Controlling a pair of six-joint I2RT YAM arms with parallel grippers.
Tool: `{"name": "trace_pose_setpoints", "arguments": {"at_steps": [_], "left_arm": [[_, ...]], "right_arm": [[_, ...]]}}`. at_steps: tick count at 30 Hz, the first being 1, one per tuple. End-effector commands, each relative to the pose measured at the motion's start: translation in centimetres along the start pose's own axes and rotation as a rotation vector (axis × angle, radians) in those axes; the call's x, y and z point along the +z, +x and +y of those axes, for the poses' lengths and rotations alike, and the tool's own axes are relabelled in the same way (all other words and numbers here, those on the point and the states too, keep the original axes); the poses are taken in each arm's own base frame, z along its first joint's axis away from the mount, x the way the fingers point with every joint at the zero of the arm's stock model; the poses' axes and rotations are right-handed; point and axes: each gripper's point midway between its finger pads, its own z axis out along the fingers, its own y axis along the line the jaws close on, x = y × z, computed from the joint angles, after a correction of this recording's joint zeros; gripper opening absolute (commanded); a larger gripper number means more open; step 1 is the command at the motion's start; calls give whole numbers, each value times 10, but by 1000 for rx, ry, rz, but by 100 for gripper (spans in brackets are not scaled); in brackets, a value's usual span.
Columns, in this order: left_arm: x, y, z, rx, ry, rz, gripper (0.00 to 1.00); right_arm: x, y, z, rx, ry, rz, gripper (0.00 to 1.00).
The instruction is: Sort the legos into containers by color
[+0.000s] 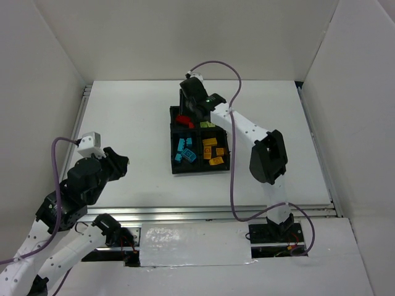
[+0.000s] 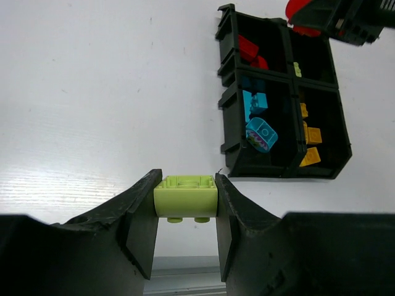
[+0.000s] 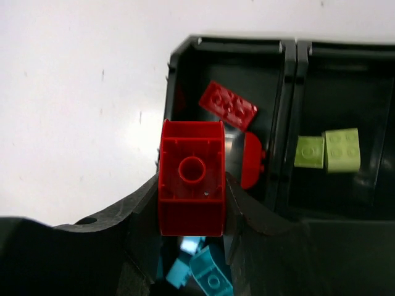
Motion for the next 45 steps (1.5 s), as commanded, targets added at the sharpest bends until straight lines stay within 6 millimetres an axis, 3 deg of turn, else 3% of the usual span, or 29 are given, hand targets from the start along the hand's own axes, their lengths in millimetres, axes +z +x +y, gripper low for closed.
{"name": "trace_pose_setpoints", "arguments": {"at_steps": [1, 7, 13, 29, 45], "left_arm": [[4, -1, 5, 17, -37, -9, 0], [1, -3, 9, 3, -41, -31, 0], [2, -1, 5, 12, -26, -18, 0], [4, 1, 4, 18, -24, -8, 0], [6, 4, -1, 31, -2, 8, 0]], "right_arm": [[11, -16, 6, -21, 19, -32, 0], [34, -4, 1, -3, 53, -18, 0], [31, -14, 8, -6, 25, -35, 0], [28, -12, 5, -20, 26, -33, 0], [45, -14, -1, -47, 35, -75, 5]]}}
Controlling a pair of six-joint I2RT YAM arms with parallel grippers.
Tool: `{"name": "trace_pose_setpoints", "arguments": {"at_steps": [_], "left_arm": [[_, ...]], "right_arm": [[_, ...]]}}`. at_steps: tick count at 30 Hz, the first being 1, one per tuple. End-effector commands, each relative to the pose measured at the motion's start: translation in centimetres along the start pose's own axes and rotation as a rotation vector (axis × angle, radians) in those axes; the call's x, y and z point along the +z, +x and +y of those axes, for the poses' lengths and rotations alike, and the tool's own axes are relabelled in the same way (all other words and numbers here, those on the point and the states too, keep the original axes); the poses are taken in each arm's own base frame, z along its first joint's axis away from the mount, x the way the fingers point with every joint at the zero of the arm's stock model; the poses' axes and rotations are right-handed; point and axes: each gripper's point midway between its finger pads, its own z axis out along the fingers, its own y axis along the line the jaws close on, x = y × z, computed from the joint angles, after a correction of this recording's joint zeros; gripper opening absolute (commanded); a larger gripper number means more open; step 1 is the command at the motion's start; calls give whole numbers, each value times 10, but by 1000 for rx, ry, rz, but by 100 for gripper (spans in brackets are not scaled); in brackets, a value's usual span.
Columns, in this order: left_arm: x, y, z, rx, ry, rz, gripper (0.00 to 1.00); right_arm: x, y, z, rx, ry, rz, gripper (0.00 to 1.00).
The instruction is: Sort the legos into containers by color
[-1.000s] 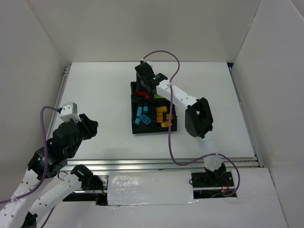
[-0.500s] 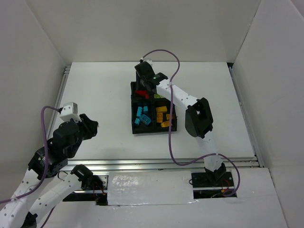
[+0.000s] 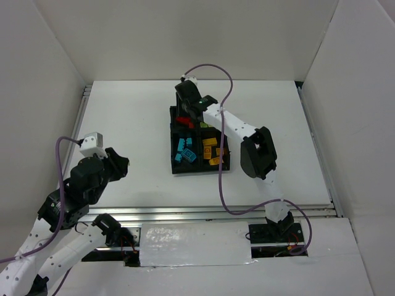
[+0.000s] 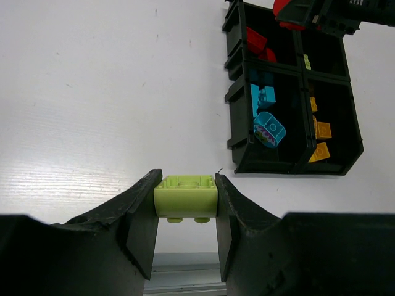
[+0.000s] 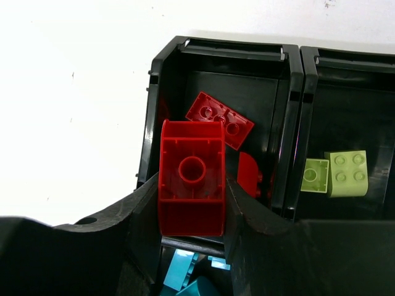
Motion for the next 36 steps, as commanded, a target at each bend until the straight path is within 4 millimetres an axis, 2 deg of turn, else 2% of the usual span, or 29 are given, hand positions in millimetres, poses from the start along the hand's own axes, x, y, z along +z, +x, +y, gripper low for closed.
{"name": "trace_pose_setpoints", "arguments": {"at_steps": [1, 3, 4, 7, 12, 15, 16, 17, 18, 19, 20, 21, 22, 23, 24, 25, 26, 27, 28, 29, 30, 31, 33, 34, 36], "left_arm": [[2, -4, -6, 12, 24, -13, 0], [3, -3, -6, 12, 24, -11, 0], [3, -3, -7, 14, 27, -11, 0], [2, -4, -8, 12, 32, -13, 0], [2, -4, -8, 13, 38, -12, 0], [2, -4, -10, 14, 44, -11, 0], [3, -4, -11, 10, 46, -8, 0], [2, -4, -13, 6, 54, -3, 0], [1, -5, -16, -4, 72, -8, 0], [1, -6, -20, -14, 90, -8, 0], [1, -6, -24, -25, 111, -9, 0], [-1, -7, -37, -44, 168, 2, 0], [-2, -6, -45, -82, 200, 21, 0], [-5, -9, -55, -106, 241, 29, 0], [-8, -2, -72, -115, 319, 88, 0], [-12, -8, -89, -143, 395, 88, 0], [-16, -10, -101, -152, 452, 102, 0], [-21, -5, -116, -156, 529, 150, 0], [-26, -13, -128, -194, 582, 147, 0], [-27, -13, -136, -209, 610, 168, 0], [-32, -13, -144, -264, 641, 203, 0], [-33, -16, -149, -301, 653, 214, 0], [-32, -13, -157, -401, 651, 280, 0], [-36, -12, -166, -429, 694, 311, 0], [-38, -10, -176, -516, 719, 376, 0]], "right_arm": [[-2, -22, -1, 7, 5, -72, 11], [2, -19, -1, 5, 4, -65, 33], [3, -19, 0, 5, 1, -64, 55], [4, -21, 1, 8, -3, -66, 91], [-16, -46, 8, 10, -34, -113, 100], [-41, -61, 11, 30, -63, -139, 100], [-67, -80, 15, 53, -95, -183, 100], [-73, -66, 17, 44, -135, -149, 100], [-84, -63, 22, 37, -184, -141, 100], [-108, -59, 24, 7, -251, -153, 100], [-129, -48, 42, -32, -396, -119, 100], [-144, -36, 49, -64, -476, -102, 100], [-192, -58, 58, -94, -589, -219, 100], [-190, -15, 53, -112, -635, -155, 100], [-216, 5, 67, -146, -783, -141, 100], [-246, 20, 65, -170, -882, -177, 100], [-275, 33, 73, -215, -1024, -165, 100], [-307, 35, 71, -252, -1088, -213, 100], [-309, 54, 66, -277, -1107, -211, 100], [-321, 59, 64, -295, -1128, -249, 100], [-346, 60, 63, -333, -1150, -335, 100], [-345, 74, 59, -345, -1147, -352, 100], [-364, 77, 58, -380, -1153, -430, 99], [-364, 81, 58, -383, -1145, -431, 98], [-367, 77, 59, -382, -1096, -465, 95]]}}
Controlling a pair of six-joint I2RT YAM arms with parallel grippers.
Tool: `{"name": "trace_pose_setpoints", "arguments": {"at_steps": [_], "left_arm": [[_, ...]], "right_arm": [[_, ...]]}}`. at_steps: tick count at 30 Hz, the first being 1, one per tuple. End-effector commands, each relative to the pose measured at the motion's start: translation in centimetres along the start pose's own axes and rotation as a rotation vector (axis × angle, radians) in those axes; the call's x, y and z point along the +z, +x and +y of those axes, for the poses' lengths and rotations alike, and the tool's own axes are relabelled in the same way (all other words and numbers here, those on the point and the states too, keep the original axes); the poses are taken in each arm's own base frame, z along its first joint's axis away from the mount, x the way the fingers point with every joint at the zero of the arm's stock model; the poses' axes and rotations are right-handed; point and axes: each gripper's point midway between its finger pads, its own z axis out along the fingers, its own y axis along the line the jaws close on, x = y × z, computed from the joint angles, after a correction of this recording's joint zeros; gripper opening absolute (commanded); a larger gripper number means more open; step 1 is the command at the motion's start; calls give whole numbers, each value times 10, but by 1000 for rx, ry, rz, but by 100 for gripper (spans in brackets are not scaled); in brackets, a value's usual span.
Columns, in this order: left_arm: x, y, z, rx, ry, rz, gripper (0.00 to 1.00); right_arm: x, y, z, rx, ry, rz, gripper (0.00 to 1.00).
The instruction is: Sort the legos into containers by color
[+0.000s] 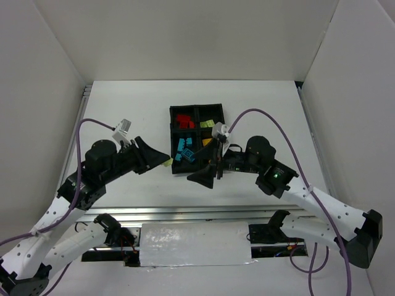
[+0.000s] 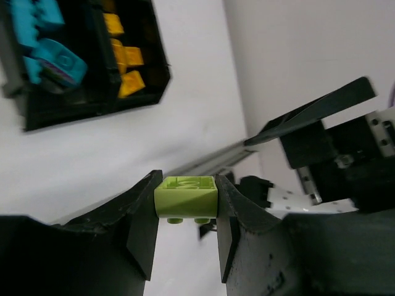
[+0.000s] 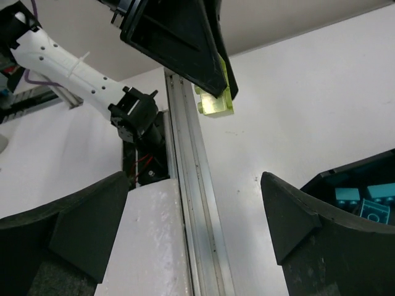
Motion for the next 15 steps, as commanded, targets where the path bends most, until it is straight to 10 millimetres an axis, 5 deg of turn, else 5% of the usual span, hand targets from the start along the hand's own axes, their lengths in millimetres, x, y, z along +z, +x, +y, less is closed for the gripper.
{"name": "trace_pose_setpoints", "arguments": {"at_steps": [1, 15], "left_arm": [[-2, -1, -54, -190, 214, 65, 0], [4, -2, -56, -348, 201, 76, 0]], "right_arm": [[5, -22, 6, -127, 18, -88, 93], [34, -51, 2, -163, 145, -162, 84]]}}
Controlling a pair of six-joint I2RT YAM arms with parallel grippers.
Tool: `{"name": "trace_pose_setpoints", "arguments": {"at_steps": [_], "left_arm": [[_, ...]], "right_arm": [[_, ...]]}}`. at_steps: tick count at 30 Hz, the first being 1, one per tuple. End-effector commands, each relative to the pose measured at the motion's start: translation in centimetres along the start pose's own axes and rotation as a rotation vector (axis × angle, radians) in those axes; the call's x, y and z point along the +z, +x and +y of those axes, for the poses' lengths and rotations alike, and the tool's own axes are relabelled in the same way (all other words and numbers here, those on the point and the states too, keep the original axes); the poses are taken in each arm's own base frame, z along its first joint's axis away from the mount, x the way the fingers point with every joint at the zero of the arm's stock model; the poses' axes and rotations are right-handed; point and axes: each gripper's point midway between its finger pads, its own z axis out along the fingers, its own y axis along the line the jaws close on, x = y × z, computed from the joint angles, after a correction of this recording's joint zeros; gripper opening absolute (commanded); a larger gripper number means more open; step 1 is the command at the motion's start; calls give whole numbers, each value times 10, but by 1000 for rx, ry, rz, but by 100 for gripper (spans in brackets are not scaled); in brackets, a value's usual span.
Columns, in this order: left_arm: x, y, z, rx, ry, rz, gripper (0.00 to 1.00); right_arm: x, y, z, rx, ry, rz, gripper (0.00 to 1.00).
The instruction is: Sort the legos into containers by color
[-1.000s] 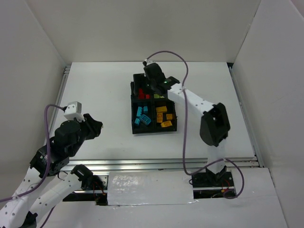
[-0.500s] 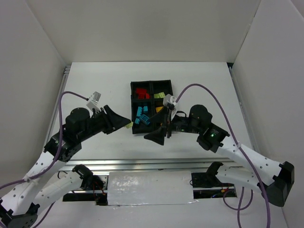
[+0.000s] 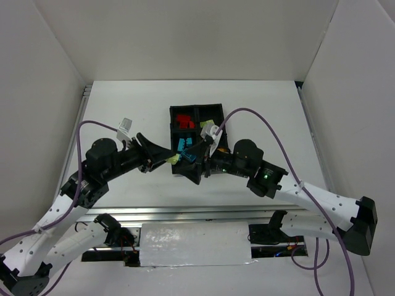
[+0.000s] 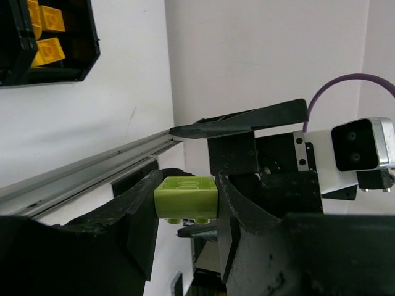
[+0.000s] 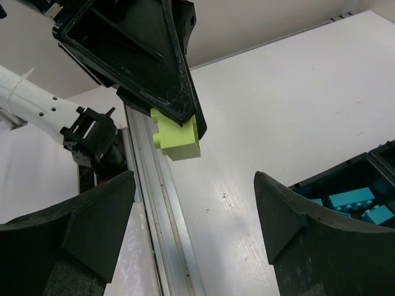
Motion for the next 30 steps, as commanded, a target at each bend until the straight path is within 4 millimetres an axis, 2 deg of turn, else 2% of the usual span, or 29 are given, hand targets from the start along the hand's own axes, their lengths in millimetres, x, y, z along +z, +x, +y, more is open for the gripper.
{"name": "trace_pose_setpoints", "arguments": {"at_steps": [1, 3, 8, 13, 16, 17, 18, 19, 23, 24, 26, 27, 28, 29, 30], "left_arm": [[3, 5, -10, -54, 63, 26, 0], [4, 6, -16, -60, 98, 31, 0], [8, 9, -11, -64, 78, 48, 0], [9, 9, -12, -56, 95, 49, 0], [6, 8, -17, -42, 109, 44, 0], [6, 8, -17, -40, 112, 42, 0], [5, 7, -18, -39, 113, 37, 0], [5, 6, -18, -36, 112, 32, 0], [3, 6, -23, -29, 132, 31, 0], [3, 6, -23, -28, 134, 28, 0], [3, 4, -26, -23, 142, 23, 0], [3, 4, -26, -17, 141, 21, 4], [3, 2, -26, -14, 139, 12, 16], [2, 1, -25, -10, 135, 3, 32], [2, 0, -25, 0, 134, -5, 53]], "right_arm": [[10, -45, -1, -54, 21, -124, 81], [15, -45, 0, -56, 16, -125, 79], [24, -50, 8, -56, -40, -140, 74], [36, -43, 13, -41, -87, -103, 48], [38, -36, 14, -25, -99, -81, 50], [39, -35, 14, -25, -101, -85, 47], [38, -35, 14, -22, -100, -87, 37], [38, -33, 14, -20, -97, -87, 34], [38, -27, 14, -17, -99, -73, 32], [38, -25, 12, -13, -94, -68, 4], [39, -24, 10, -3, -77, -65, 0], [38, -23, 9, -3, -76, -59, 0], [38, -21, 10, -4, -81, -55, 0], [38, -20, 11, -5, -88, -53, 0], [37, -16, 11, -8, -93, -46, 0]]}}
